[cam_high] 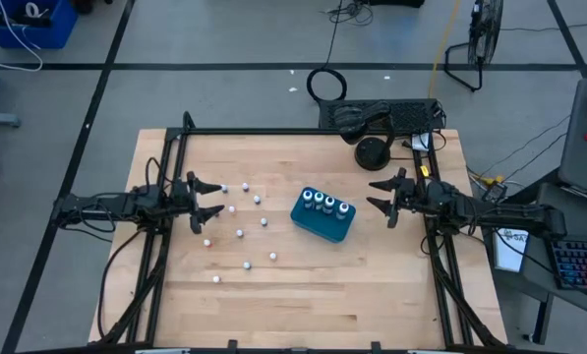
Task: Pick & Place food coloring
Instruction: Put the small red food coloring bottle into the blue container
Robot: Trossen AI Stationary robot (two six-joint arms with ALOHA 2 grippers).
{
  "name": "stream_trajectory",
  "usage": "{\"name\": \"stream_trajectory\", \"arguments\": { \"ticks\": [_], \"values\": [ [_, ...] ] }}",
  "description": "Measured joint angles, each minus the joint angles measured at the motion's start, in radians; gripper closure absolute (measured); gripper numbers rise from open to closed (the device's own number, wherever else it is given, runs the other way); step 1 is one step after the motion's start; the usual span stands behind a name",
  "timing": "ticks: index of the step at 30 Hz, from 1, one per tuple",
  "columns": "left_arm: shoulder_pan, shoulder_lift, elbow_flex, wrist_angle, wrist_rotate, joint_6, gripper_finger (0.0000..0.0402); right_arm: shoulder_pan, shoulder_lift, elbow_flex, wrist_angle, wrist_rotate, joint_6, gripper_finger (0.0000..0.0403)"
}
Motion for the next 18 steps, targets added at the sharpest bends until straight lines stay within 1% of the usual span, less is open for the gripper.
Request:
{"name": "stream_trajectory", "arguments": {
  "ticks": [3, 4, 6, 8, 10, 12, 14, 16, 18],
  "values": [
    [0.0, 0.0, 0.0, 0.033, -0.005, -0.007, 0.0094, 0.0, 0.0, 0.0, 0.0, 0.0, 0.0, 0.0179],
    [0.0, 0.002, 0.0, 0.061, -0.022, -0.027, 0.0094, 0.0, 0.0, 0.0, 0.0, 0.0, 0.0, 0.0179],
    [0.001, 0.008, 0.001, 0.1, -0.083, -0.102, 0.0094, 0.0, 0.0, 0.0, 0.0, 0.0, 0.0, 0.0179],
    [0.001, 0.021, 0.003, 0.102, -0.148, -0.153, 0.0094, 0.0, 0.0, 0.0, 0.0, 0.0, 0.0, 0.0179],
    [0.009, 0.056, 0.044, 0.042, -0.201, -0.194, 0.0094, 0.0, 0.0, 0.0, 0.0, 0.0, 0.0, 0.0179],
    [0.031, 0.12, 0.124, -0.051, -0.242, -0.269, 0.0094, 0.0, 0.0, 0.0, 0.0, 0.0, 0.0, 0.0179],
    [0.063, 0.217, 0.222, -0.155, -0.263, -0.347, 0.0094, 0.0, 0.0, 0.0, 0.0, 0.0, 0.0, 0.0179],
    [0.1, 0.353, 0.33, -0.231, -0.258, -0.377, 0.0094, 0.0, 0.0, 0.0, 0.0, 0.0, 0.0, 0.0179],
    [0.14, 0.502, 0.446, -0.294, -0.228, -0.375, 0.0094, 0.0, 0.0, 0.0, 0.0, 0.0, 0.0, 0.0179]
  ]
}}
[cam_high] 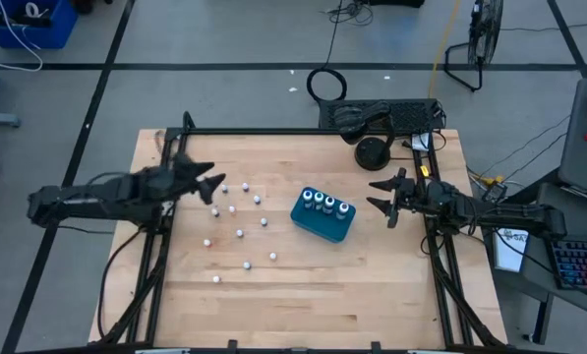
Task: Pick & Place food coloring
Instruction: Put the small red food coloring bottle into the blue container
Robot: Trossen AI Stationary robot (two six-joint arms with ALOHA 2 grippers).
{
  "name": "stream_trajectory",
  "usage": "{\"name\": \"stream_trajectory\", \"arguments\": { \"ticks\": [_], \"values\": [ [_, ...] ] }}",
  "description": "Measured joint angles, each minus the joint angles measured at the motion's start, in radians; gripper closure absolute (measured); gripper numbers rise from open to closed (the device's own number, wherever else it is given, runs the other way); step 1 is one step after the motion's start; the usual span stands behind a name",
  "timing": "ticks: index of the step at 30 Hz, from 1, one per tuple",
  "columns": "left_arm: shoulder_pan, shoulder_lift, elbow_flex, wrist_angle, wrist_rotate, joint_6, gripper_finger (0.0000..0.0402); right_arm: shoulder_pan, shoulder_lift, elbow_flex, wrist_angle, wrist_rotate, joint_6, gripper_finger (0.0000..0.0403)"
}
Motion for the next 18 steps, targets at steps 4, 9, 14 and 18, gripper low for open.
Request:
{"name": "stream_trajectory", "arguments": {
  "ticks": [4, 9, 14, 18],
  "values": [
    [0.098, 0.32, 0.264, -0.15, 0.072, -0.002, 0.0094, 0.0, 0.0, 0.0, 0.0, 0.0, 0.0, 0.0179],
    [0.222, 0.668, 0.579, -0.479, 0.216, -0.005, 0.0105, 0.0, 0.0, 0.0, 0.0, 0.0, 0.0, 0.0179],
    [0.273, 0.911, 0.717, -0.654, 0.314, 0.081, 0.0135, 0.0, 0.0, 0.0, 0.0, 0.0, 0.0, 0.0179],
    [0.29, 1.026, 0.726, -0.655, 0.414, 0.155, 0.0154, 0.0, 0.0, 0.0, 0.0, 0.0, 0.0, 0.0179]
  ]
}}
